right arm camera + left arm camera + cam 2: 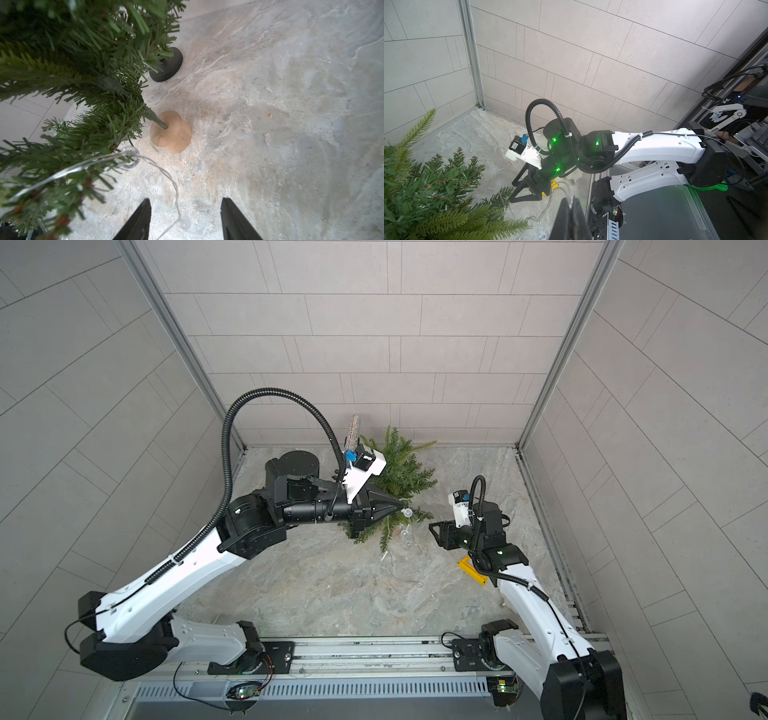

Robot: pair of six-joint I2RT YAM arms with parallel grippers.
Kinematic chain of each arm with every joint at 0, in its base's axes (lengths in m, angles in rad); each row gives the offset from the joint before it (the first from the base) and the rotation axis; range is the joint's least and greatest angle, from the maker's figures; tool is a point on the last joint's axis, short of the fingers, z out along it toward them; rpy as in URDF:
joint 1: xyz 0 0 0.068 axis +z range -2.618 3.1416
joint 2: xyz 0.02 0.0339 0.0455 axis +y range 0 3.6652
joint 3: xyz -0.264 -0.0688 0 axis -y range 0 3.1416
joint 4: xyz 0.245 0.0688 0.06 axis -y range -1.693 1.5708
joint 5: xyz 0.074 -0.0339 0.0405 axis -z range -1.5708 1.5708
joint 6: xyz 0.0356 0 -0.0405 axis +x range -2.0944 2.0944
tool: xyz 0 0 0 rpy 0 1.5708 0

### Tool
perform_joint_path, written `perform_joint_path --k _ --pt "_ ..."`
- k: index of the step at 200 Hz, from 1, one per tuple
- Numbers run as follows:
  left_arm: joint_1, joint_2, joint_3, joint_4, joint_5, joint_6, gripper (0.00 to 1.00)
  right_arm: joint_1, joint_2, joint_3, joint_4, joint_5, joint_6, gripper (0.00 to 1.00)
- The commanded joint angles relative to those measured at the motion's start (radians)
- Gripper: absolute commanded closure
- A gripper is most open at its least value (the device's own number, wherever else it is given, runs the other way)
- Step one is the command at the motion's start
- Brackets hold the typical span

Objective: Remove string lights from the small christmas tree
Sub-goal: Remove the light string from the Christmas tree.

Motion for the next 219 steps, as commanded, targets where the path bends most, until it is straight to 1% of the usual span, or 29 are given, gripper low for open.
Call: perform_joint_path --k 1,22,66,86,99,115,130,133,183,209,219 --pt "-0.004 -0.029 -0.007 0.002 -0.003 0.009 1.00 0.006 0.027 -0.034 0.139 -0.029 0.007 0.44" --pt "-0.006 -0.032 -0.006 -0.007 -0.001 0.005 1.00 0.009 0.069 -0.049 0.226 -0.050 0.027 0.48" --pt "-0.006 -0.032 -0.009 -0.022 -0.011 0.003 1.00 0.026 0.108 -0.060 0.297 -0.032 0.038 0.55" --pt "-0.006 -0.031 -0.007 -0.024 -0.012 0.002 1.00 0.026 0.124 -0.060 0.299 -0.014 0.031 0.65" --pt "-0.006 -0.032 -0.006 -0.030 -0.011 0.002 1.00 0.024 0.117 -0.056 0.269 0.011 0.020 0.73" --pt "-0.006 -0.036 -0.013 -0.036 -0.011 0.003 1.00 0.024 0.085 -0.052 0.231 0.049 0.008 0.86" --pt "-0.006 -0.043 -0.030 -0.040 -0.011 0.004 1.00 0.024 0.054 -0.048 0.207 0.068 0.000 0.96" --pt "-0.006 -0.046 -0.035 -0.041 -0.011 0.006 1.00 0.025 0.048 -0.045 0.196 0.073 -0.003 1.00" --pt "-0.007 -0.091 -0.129 -0.059 0.013 0.040 1.00 0.025 -0.028 0.029 0.014 0.183 -0.068 1.00" --pt "-0.031 -0.132 -0.213 -0.084 0.091 0.106 0.98 0.024 -0.062 0.105 -0.091 0.224 -0.102 1.00" --pt "-0.040 -0.156 -0.264 -0.081 0.098 0.122 0.97 0.024 -0.069 0.125 -0.115 0.228 -0.103 1.00"
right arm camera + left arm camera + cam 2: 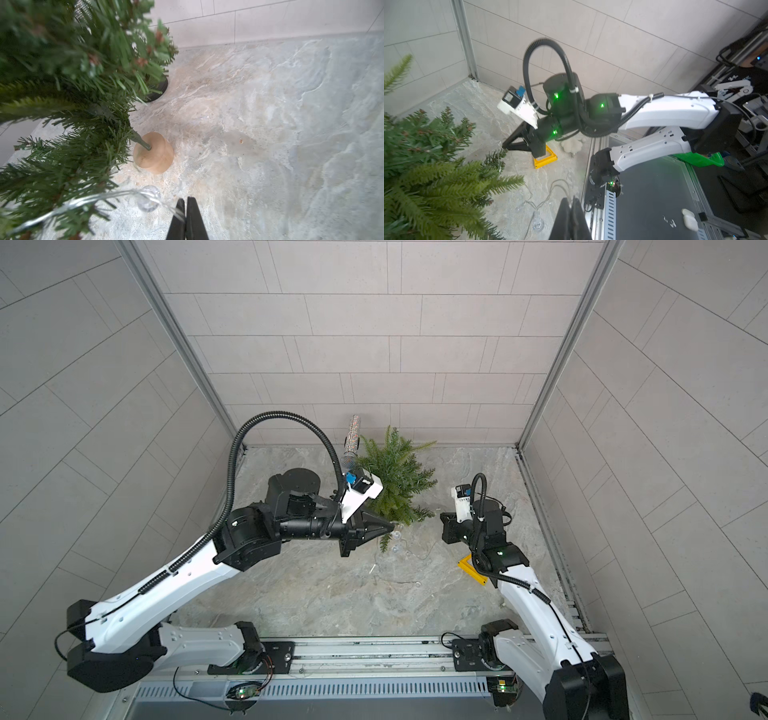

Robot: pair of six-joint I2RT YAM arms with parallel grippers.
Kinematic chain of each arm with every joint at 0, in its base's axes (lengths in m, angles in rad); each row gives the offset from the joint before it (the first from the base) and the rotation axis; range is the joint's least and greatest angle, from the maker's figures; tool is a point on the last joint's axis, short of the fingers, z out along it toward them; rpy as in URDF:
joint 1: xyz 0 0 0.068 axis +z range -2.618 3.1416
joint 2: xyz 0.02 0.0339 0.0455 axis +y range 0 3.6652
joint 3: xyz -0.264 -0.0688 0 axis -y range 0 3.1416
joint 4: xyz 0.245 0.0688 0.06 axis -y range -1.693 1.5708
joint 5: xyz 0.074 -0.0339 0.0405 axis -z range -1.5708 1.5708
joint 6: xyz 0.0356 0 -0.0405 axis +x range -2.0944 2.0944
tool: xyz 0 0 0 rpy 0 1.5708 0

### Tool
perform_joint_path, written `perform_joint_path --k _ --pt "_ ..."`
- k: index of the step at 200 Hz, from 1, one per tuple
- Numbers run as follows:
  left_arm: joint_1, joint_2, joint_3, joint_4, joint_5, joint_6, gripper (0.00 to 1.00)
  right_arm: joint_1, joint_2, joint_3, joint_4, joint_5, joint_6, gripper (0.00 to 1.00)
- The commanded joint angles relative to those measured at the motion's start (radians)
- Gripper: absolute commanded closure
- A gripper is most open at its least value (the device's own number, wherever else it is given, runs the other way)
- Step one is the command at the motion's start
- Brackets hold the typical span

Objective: Remove string lights from the small christmas tree
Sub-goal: Remove the light string from the Christmas tree.

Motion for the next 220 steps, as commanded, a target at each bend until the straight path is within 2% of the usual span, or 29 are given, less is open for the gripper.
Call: perform_joint_path --k 1,37,73,101,130,149,164,174,183,196,220 --pt "-0.023 -0.059 -0.088 -0.015 0.065 0.071 0.97 0.002 -0.032 0.062 -0.115 0.056 -0.043 1.00" --pt "-0.023 -0.162 -0.302 -0.016 -0.035 0.087 0.96 0.004 -0.024 0.111 -0.171 0.065 -0.048 1.00" --pt "-0.017 -0.231 -0.510 0.045 -0.290 0.056 1.00 0.005 -0.025 0.175 -0.225 0.063 -0.051 1.00" --pt "0.003 -0.199 -0.556 0.081 -0.410 0.035 1.00 0.017 -0.028 0.231 -0.257 0.053 -0.053 1.00" --pt "0.016 -0.137 -0.555 0.101 -0.416 0.031 1.00 0.046 -0.028 0.281 -0.295 0.051 -0.061 1.00" --pt "0.018 -0.099 -0.528 0.053 -0.437 0.033 0.86 0.058 -0.034 0.302 -0.328 0.049 -0.066 1.00" --pt "0.018 -0.087 -0.513 0.020 -0.421 0.038 0.70 0.066 -0.044 0.310 -0.352 0.044 -0.077 1.00" --pt "0.017 -0.086 -0.511 0.014 -0.415 0.041 0.53 0.070 -0.051 0.316 -0.368 0.045 -0.081 1.00" --pt "0.018 -0.094 -0.506 0.009 -0.420 0.043 0.45 0.073 -0.057 0.324 -0.385 0.046 -0.085 1.00" --pt "0.021 -0.121 -0.485 0.005 -0.439 0.030 0.41 0.077 -0.060 0.337 -0.410 0.049 -0.100 1.00" --pt "0.065 -0.192 -0.432 0.028 -0.435 -0.026 0.41 0.085 -0.059 0.373 -0.440 0.051 -0.115 1.00"
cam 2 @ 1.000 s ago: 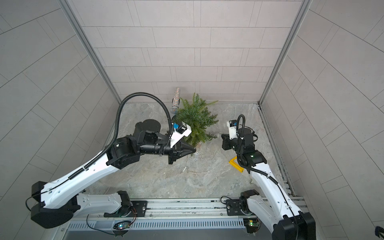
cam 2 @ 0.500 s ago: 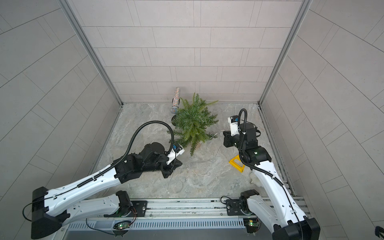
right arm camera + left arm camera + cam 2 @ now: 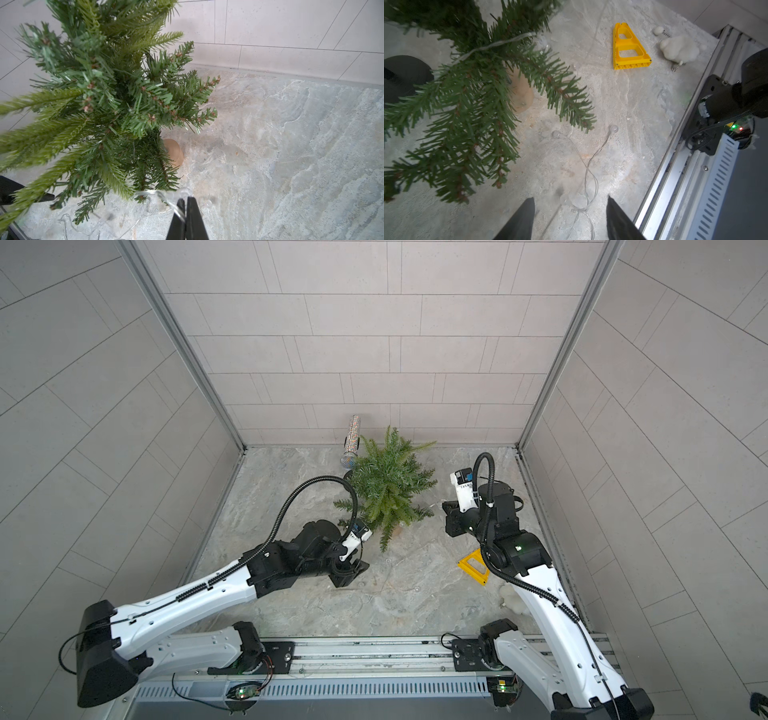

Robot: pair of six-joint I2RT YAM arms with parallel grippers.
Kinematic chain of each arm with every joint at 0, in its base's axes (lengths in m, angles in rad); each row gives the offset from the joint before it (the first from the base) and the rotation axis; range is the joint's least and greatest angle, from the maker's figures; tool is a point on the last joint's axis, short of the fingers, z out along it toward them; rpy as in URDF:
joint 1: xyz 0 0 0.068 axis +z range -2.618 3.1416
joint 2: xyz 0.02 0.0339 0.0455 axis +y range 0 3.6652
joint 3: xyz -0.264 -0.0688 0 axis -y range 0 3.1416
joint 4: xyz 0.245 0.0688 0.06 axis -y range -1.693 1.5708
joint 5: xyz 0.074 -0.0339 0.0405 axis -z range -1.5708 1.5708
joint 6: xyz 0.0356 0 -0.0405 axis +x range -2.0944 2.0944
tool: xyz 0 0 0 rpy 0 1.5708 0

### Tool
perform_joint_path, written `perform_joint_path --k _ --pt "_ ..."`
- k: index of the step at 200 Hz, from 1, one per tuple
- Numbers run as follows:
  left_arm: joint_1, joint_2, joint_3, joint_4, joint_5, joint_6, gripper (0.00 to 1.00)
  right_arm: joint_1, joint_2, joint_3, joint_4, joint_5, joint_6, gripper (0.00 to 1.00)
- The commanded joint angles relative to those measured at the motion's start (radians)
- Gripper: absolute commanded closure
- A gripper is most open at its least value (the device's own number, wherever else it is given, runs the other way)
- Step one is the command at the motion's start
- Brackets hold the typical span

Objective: Remove string lights from the small christmas tree
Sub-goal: Remove the light string from the Christmas tree.

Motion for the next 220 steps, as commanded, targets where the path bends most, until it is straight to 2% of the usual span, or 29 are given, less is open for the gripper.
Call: perform_joint_path --k 1,36,73,105,147,187,220 --pt "0.043 -0.081 0.081 0.017 -0.012 -0.054 0.41 0.010 -0.015 0.046 -0.053 0.005 -0.035 1.00" --pt "0.208 -0.130 0.147 -0.001 0.112 -0.133 0.41 0.041 -0.018 0.101 -0.121 0.000 -0.072 1.00" --pt "0.343 -0.133 0.194 -0.023 0.183 -0.155 0.41 0.054 -0.070 0.096 -0.184 -0.007 -0.088 1.00" --pt "0.429 -0.113 0.214 -0.036 0.224 -0.141 0.40 0.076 -0.118 0.065 -0.171 -0.094 -0.105 1.00" --pt "0.476 -0.121 0.211 -0.029 0.247 -0.126 0.38 0.135 -0.111 0.066 -0.186 -0.155 -0.169 1.00" --pt "0.481 -0.155 0.200 -0.019 0.382 -0.056 0.38 0.218 -0.070 0.106 -0.215 -0.208 -0.214 1.00" --pt "0.483 -0.159 0.204 -0.044 0.364 -0.038 0.38 0.276 -0.030 0.150 -0.251 -0.225 -0.241 1.00"
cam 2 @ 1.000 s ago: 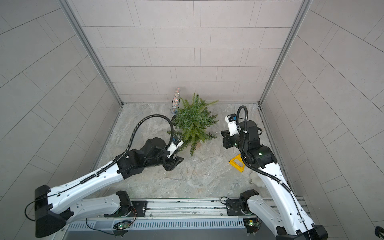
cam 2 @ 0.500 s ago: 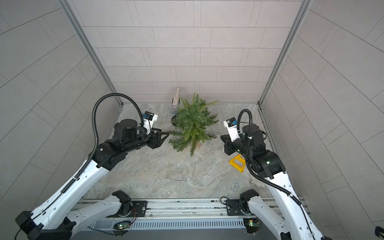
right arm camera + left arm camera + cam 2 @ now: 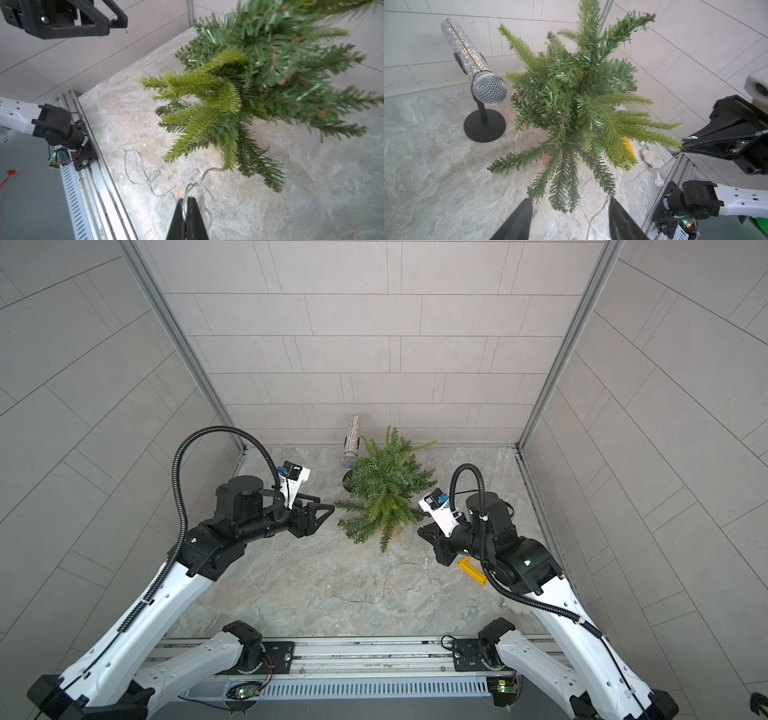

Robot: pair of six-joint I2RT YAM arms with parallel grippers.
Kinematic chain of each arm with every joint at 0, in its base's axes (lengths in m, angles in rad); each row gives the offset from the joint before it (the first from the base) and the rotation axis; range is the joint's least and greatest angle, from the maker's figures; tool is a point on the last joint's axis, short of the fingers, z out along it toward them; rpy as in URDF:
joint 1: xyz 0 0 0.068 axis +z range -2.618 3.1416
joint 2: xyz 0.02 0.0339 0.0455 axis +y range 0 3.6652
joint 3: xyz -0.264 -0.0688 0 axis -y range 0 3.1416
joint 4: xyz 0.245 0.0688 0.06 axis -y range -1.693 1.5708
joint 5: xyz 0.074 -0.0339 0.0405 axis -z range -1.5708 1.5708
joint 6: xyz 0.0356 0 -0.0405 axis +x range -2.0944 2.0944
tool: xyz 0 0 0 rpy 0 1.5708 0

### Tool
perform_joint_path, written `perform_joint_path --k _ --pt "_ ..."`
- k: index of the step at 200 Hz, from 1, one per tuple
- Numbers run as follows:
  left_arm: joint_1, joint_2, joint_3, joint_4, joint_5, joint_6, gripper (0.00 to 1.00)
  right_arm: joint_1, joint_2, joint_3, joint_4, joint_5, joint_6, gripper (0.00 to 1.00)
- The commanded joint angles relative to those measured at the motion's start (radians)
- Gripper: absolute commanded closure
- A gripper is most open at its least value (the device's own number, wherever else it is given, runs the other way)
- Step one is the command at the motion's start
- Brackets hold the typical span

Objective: Remove string lights from the small christmas tree
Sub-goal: Remove the light string from the Christmas tree.

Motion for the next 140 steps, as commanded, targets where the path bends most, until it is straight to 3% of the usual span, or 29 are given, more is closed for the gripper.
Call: perform_joint_path --k 1,35,59,79,140 --pt "0.004 -0.012 0.018 -0.024 0.025 0.039 0.38 0.030 0.005 0.042 -0.037 -0.041 -0.049 1.00" --pt "0.004 -0.021 0.015 -0.028 0.024 0.045 0.38 0.040 0.019 0.082 -0.082 -0.079 -0.058 1.00" --pt "0.004 -0.022 0.016 -0.031 0.030 0.047 0.38 0.040 0.004 0.097 -0.126 0.035 -0.062 1.00" --pt "0.003 -0.018 0.015 -0.031 0.038 0.045 0.38 0.041 -0.009 0.099 -0.105 0.061 -0.052 1.00" --pt "0.004 -0.028 0.010 -0.026 0.035 0.038 0.38 0.047 0.057 0.175 -0.085 -0.058 -0.080 1.00"
